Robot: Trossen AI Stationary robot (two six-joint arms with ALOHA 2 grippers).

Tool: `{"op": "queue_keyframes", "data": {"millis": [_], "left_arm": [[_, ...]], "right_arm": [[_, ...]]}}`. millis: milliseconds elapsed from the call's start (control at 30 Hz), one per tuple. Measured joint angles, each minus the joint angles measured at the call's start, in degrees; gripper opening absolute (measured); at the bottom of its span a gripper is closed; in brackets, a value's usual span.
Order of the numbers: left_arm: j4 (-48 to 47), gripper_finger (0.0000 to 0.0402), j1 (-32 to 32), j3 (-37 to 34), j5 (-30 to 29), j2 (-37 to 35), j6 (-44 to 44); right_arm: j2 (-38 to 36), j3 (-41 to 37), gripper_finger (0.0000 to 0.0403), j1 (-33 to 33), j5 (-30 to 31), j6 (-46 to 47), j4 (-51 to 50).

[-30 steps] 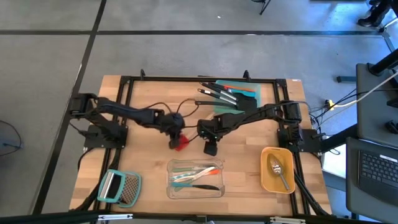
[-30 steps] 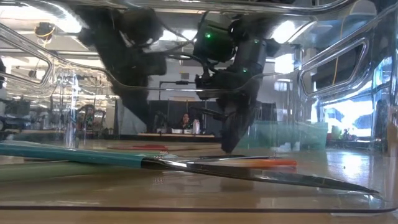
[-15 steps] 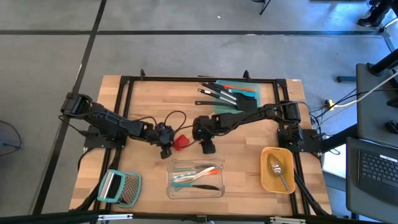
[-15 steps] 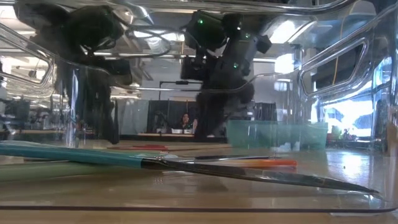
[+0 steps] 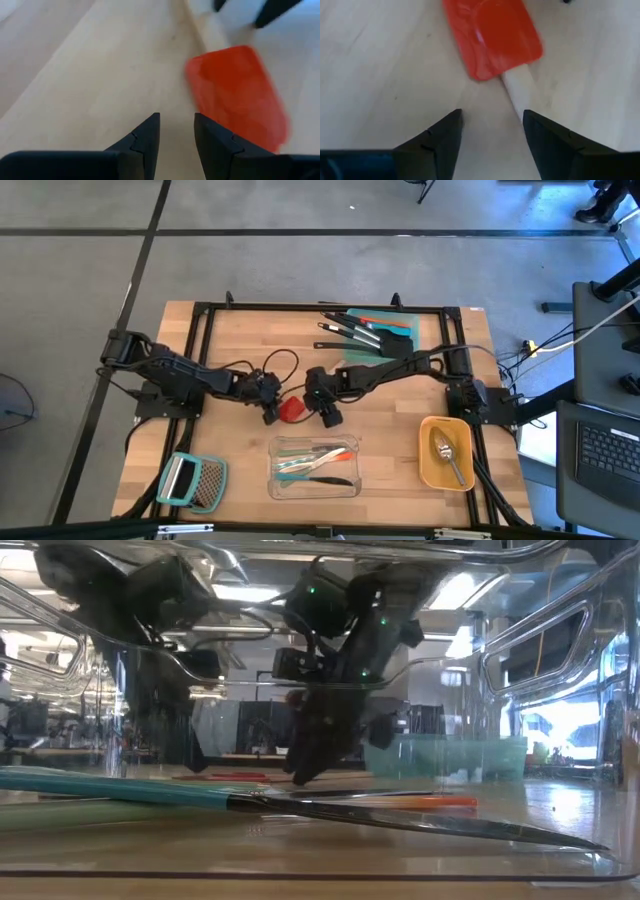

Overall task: Pick & Place Kitchen Items
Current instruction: Put the red spatula into the green bin

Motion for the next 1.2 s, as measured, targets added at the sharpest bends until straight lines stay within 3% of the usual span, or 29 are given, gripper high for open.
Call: {"op": "queue_keyframes", "data": {"millis": [300, 500, 833, 1200], "left_arm": [[0.90, 0.0114, 4.32, 0.15, 4.82, 3.01, 1.43], [2.26, 0.0114, 4.53, 0.11, 5.40, 3.42, 1.50], [4.93, 0.0114, 8.65, 0.09, 11.34, 3.53, 0.93], [5.78, 0.0114, 10.88, 0.15, 16.06, 5.32, 1.35]], "right_arm": [[1.62, 0.02, 0.0215, 1.82, 6.02, -1.14, 3.67], [1.88, -0.09, 0.0215, 2.13, 5.31, -1.14, 7.23], [2.16, -0.20, 0.0215, 2.32, 5.35, -1.11, 10.92], [2.18, -0.20, 0.0215, 2.32, 12.95, 1.94, 13.15]]}}
